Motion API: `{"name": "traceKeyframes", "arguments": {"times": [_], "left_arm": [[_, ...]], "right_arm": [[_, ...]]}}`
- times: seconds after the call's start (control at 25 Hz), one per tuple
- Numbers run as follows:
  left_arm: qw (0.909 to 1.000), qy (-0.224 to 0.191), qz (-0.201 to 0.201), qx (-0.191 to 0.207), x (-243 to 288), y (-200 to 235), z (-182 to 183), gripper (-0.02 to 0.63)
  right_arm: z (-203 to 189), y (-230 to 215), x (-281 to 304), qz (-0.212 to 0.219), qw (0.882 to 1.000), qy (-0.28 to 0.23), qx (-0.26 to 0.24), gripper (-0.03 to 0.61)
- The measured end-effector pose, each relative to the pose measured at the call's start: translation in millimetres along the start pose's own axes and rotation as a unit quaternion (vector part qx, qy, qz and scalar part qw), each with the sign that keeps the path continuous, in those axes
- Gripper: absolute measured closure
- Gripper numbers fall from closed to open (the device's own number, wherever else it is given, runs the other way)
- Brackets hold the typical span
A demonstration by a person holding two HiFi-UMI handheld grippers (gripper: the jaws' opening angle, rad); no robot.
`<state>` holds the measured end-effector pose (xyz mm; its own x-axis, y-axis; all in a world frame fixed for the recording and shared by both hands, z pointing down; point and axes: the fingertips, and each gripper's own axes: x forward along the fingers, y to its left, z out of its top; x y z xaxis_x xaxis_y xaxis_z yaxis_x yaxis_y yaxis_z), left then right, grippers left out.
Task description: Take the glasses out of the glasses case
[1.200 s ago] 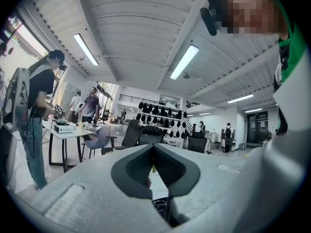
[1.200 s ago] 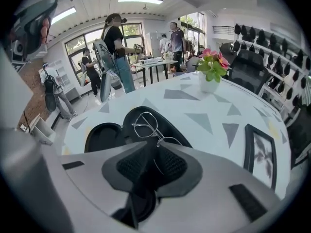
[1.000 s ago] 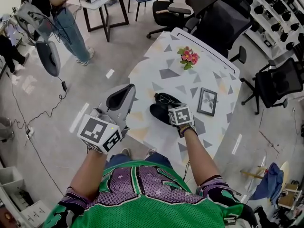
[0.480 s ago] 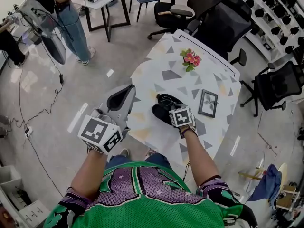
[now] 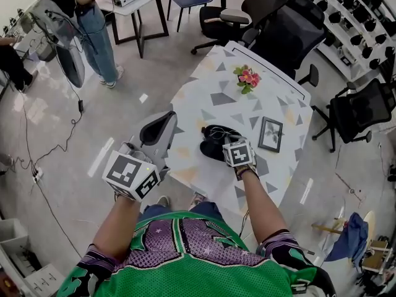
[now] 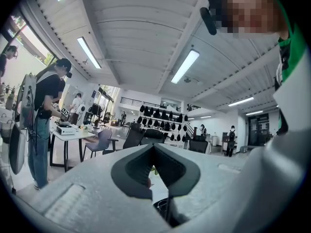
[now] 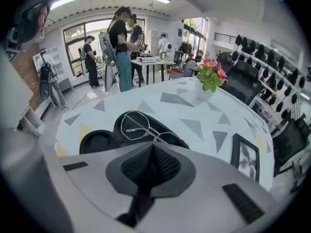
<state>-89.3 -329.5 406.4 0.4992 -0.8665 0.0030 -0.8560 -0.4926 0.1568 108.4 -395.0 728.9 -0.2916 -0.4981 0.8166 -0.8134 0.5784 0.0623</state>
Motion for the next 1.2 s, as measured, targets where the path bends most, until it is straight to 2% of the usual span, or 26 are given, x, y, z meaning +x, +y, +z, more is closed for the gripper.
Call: {"name": "traceKeyframes", "arguments": {"times": [1.2], "left_arm": [[0.9985,-0.033,-0.043,0.013,-24,-13,34,0.597]], "right_arm": [[39,15,-83,-0.039,0.995,-0.093,0.021,0.574]]}}
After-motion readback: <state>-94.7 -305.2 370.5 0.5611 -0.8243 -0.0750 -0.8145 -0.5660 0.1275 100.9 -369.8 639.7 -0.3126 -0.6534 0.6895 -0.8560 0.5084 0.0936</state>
